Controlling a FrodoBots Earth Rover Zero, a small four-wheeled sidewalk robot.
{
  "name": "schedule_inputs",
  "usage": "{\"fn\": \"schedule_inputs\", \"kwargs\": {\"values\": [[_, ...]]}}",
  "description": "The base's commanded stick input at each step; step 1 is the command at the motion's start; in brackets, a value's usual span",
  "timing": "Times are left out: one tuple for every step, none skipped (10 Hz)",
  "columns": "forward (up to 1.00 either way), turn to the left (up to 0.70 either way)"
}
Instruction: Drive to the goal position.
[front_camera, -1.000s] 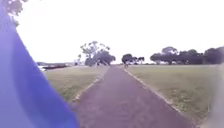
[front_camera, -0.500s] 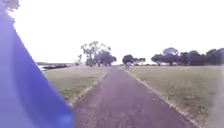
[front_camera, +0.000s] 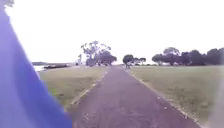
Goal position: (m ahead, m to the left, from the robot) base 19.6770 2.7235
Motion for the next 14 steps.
{"fn": "schedule_inputs", "kwargs": {"values": [[0.7, 0.0], [0.7, 0.0], [0.7, 0.0], [0.7, 0.0], [0.7, 0.0], [0.7, 0.0], [0.7, 0.0], [0.7, 0.0], [0.7, 0.0], [0.7, 0.0], [0.7, 0.0], [0.7, 0.0], [0.7, 0.0], [0.7, 0.0]]}}
